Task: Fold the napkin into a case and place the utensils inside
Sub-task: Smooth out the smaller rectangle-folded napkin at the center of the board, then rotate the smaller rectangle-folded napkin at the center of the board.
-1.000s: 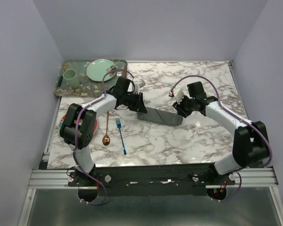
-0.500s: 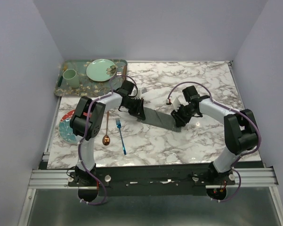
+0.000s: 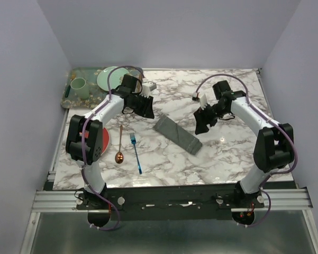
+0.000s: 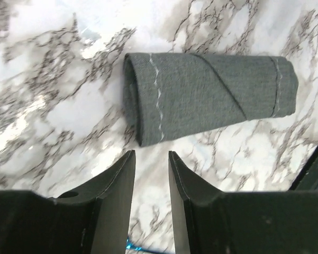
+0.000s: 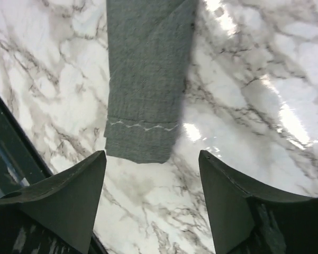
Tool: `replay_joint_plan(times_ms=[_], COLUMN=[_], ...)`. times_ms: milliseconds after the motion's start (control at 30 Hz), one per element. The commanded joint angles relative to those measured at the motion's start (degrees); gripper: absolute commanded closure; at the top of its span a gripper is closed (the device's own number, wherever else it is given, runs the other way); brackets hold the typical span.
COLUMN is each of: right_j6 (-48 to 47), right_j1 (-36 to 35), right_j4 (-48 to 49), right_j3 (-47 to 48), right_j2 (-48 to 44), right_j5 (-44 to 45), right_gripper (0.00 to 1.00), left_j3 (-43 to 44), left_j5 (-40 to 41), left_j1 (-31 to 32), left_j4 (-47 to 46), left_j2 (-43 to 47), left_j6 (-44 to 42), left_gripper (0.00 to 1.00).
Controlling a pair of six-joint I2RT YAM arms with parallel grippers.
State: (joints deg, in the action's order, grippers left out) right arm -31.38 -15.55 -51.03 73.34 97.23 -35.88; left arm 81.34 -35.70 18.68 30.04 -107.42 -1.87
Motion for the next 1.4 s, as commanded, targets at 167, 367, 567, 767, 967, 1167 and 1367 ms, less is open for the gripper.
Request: replay_joint_plan(times_ms=[167, 367, 567, 767, 967, 1167, 1367], right_j6=[-5.01, -6.94, -5.45, -1.33, 6.93, 10.90, 16.60], right_j1=[0.87, 0.00, -4.30, -9.48, -14.59, -14.68, -13.90], right_j4=[-5.31, -9.35, -7.34, -4.53, 2.06, 3.83, 7.34], right_j3=[10.84, 11.48, 4.36, -0.12, -1.18, -1.09, -5.22], right_j2=[13.15, 16.85, 15.53, 14.66, 14.21, 12.13, -0.44], right_j5=[1.34, -3.32, -5.60, -9.20, -11.58, -9.39, -6.58], right_gripper=[0.10, 0.09, 0.10, 0.10, 0.09, 0.07, 0.03], left_j3=[-2.33, -1.80, 3.64, 10.94, 14.37, 12.53, 3.57], left_j5=[7.66, 10.12, 13.11, 11.71, 8.90, 9.60, 14.24], left_j1=[0.66, 2.76, 5.40, 7.07, 8.83, 8.13, 2.60], left_j4=[8.02, 7.75, 8.19, 7.84, 5.91, 3.55, -0.25], left_j2=[1.60, -2.35, -9.11, -15.09, -17.56, -14.86, 3.39], left_j6=[-10.61, -10.96, -12.46, -10.62, -7.36, -2.62, 6.77], left_gripper=[0.60, 0.60, 0.62, 0.62, 0.62, 0.64, 0.64])
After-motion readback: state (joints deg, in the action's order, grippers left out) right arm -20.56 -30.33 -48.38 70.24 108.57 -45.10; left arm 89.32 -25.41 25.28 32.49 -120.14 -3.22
